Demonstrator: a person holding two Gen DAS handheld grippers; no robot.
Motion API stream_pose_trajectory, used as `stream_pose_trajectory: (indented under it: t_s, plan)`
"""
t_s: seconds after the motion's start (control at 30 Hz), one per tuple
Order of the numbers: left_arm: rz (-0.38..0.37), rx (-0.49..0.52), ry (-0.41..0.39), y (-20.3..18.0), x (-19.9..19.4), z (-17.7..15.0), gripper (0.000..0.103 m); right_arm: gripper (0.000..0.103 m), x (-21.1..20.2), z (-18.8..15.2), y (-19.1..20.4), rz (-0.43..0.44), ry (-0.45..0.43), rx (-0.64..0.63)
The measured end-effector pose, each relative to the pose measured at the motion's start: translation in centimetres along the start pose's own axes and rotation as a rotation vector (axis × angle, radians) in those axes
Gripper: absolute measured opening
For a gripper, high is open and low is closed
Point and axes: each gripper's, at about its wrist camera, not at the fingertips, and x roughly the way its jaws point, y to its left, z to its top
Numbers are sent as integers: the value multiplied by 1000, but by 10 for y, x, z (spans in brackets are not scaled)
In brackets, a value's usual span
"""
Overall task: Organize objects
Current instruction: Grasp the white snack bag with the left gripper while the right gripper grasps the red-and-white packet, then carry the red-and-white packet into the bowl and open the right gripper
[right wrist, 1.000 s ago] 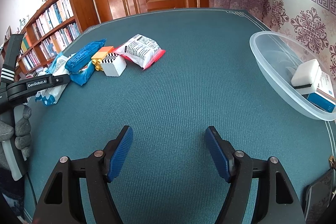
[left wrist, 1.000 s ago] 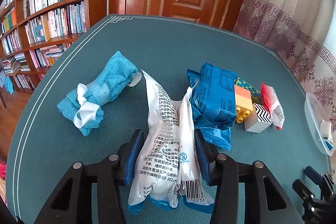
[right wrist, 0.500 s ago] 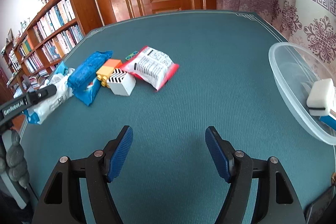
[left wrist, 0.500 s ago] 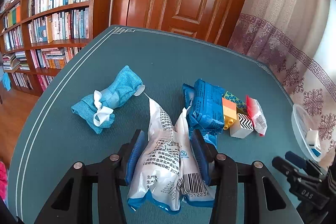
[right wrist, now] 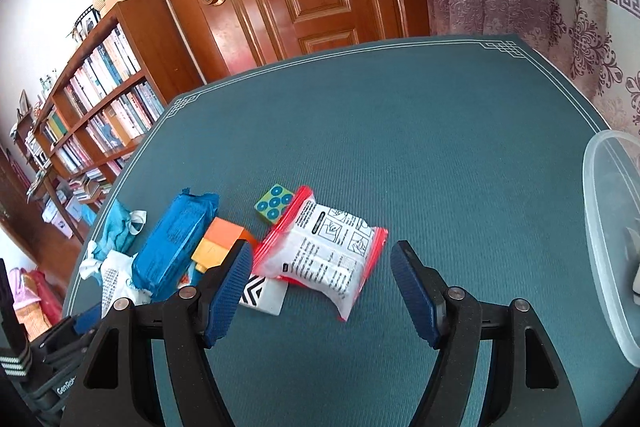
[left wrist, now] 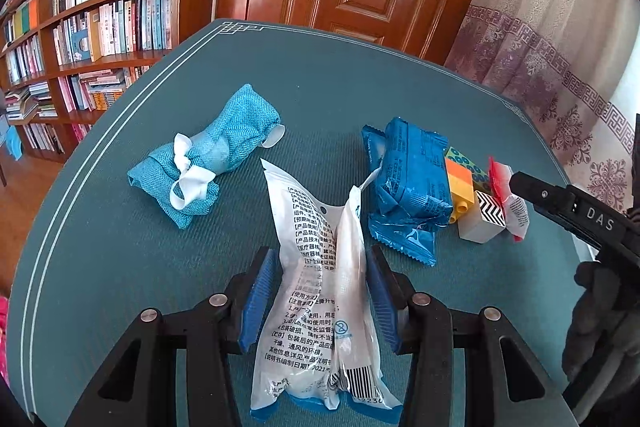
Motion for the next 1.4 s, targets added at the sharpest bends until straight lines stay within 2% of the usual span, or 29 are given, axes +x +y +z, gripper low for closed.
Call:
stream_pose_trajectory:
  t_s: [0.37, 0.5, 0.7, 1.0, 1.4]
  plan:
    - [30, 18, 14, -4, 10, -3, 50, 73, 29, 4, -11, 37, 53, 54]
    - [20, 22, 13, -5, 9, -2, 47, 62, 30, 1, -10, 42, 54, 38]
    - [2, 19, -8, -4, 0, -1, 46, 54, 17, -8, -5, 23, 36, 0]
    - [-16, -7, -54, -1, -14, 2, 46, 52, -14, -21, -5, 18, -6, -3]
    - [-46, 26, -81, -9, -20, -1, 46, 52, -42, -34, -13, -3, -27, -2]
